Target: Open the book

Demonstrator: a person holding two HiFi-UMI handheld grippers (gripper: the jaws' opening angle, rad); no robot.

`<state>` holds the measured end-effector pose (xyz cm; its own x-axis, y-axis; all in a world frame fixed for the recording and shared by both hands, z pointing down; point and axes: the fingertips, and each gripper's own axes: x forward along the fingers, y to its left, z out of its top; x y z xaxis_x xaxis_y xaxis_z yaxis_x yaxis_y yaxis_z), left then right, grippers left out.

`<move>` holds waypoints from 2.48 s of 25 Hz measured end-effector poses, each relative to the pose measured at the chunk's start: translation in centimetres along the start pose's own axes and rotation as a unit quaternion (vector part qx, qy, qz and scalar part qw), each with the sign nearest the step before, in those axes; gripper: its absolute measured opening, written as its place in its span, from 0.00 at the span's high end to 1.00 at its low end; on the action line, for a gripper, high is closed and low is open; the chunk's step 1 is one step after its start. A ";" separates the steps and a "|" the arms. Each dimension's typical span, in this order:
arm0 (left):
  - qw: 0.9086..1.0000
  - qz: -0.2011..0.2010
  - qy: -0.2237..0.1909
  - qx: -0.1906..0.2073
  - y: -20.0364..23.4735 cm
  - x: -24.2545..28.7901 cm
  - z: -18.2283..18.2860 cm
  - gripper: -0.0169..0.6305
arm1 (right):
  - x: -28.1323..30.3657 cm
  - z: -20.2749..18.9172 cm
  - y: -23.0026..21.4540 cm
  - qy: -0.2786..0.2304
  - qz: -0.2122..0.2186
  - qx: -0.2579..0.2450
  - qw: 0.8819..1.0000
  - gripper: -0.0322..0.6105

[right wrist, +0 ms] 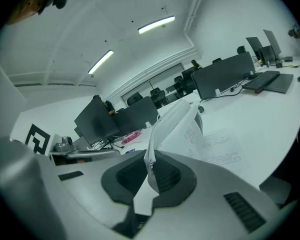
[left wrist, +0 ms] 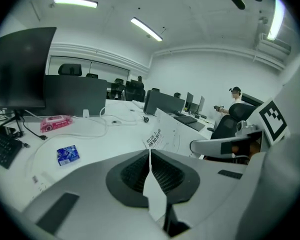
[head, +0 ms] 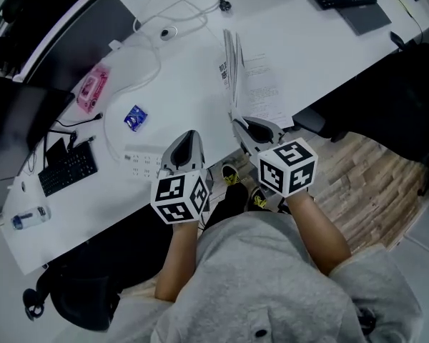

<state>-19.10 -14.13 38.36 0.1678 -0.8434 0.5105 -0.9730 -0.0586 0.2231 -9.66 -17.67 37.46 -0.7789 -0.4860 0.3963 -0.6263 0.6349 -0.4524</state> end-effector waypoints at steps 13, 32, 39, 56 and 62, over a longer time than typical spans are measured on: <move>0.998 0.062 -0.020 -0.017 4.6 -3.3 1.0 0.95 | 7.5 -6.1 5.9 0.113 0.083 -0.036 0.989 0.89; 0.995 0.094 -0.032 -0.011 5.9 -5.5 2.2 0.95 | 12.4 -14.6 8.5 0.216 0.130 -0.013 0.968 0.66; 0.995 0.088 -0.041 -0.002 4.7 -6.3 1.9 0.95 | 8.6 -13.0 8.9 0.184 0.142 -0.048 0.972 0.66; 0.994 0.034 -0.081 0.069 -3.0 -8.2 1.9 0.95 | -19.0 -2.7 -5.0 0.044 -0.015 -0.155 0.987 0.87; 0.991 0.018 -0.100 0.084 -7.4 -11.2 1.3 0.95 | -30.4 0.6 -7.8 -0.049 -0.134 -0.173 0.975 0.87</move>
<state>-14.03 -4.95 29.93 0.1145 -0.9344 0.3375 -0.9932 -0.1011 0.0570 18.89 -8.23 28.52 -0.5987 -0.7068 0.3770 -0.7730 0.6331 -0.0405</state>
